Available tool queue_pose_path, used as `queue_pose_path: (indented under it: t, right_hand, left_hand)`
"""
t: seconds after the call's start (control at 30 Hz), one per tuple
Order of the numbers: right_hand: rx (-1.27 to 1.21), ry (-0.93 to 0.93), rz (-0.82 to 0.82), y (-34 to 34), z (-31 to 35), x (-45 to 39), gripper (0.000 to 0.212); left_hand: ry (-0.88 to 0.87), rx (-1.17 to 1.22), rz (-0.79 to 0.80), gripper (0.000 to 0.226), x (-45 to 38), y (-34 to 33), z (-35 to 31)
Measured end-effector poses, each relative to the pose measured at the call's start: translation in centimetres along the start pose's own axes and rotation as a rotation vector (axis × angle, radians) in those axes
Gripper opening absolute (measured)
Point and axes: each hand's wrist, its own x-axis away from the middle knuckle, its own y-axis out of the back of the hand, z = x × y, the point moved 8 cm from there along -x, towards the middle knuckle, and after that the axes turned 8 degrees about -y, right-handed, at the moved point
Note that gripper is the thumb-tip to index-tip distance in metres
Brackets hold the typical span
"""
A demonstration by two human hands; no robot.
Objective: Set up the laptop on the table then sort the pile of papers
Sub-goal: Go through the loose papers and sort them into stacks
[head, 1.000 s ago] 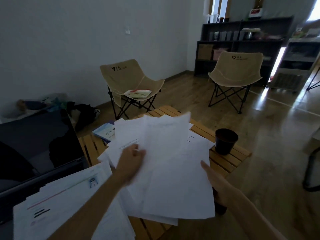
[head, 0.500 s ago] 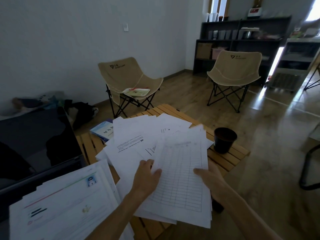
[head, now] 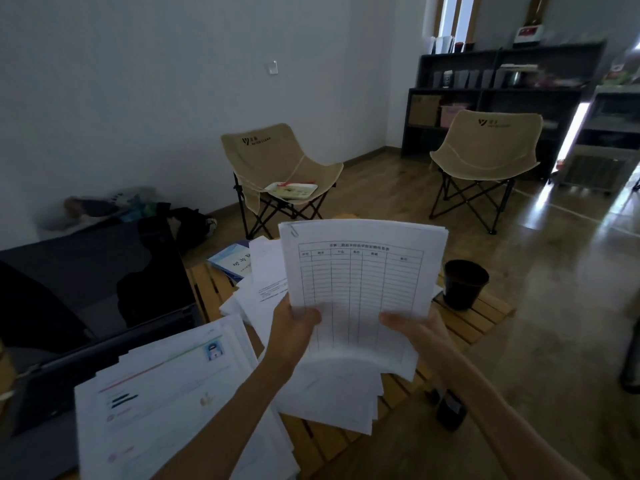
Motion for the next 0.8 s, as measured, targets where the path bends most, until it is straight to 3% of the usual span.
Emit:
queue_pose_path:
  t: [0.13,0.3,0.43,0.5,0.6,0.8]
  right_hand:
    - [-0.043,0.024,-0.001,0.3,0.1,-0.1,0.025]
    - [-0.029,-0.075,0.0,-0.2,-1.8,0.0,0.029]
    - [0.037,-0.075,-0.05,-1.4,-0.4,-0.2,0.014]
    - [0.082,-0.086,0.023,-3.8,1.4,0.1,0.011]
    - [0.156,-0.112,0.162,-9.6,2.2,0.1,0.026]
    - [0.305,-0.205,0.294,-22.6,-2.8,2.4,0.03]
  left_hand:
    - [-0.01,0.046,-0.045,0.038,0.2,0.4,0.1]
    - [0.05,0.0,0.001,0.031,0.6,-0.1,1.1]
    - [-0.022,-0.096,-0.057,0.028,0.9,2.1,-0.5]
    - [-0.023,-0.142,-0.122,0.03,1.8,5.0,-1.2]
    - [0.047,-0.233,-0.271,0.031,4.8,10.9,-1.6]
    - [0.293,-0.382,-0.518,0.03,14.3,21.7,0.9]
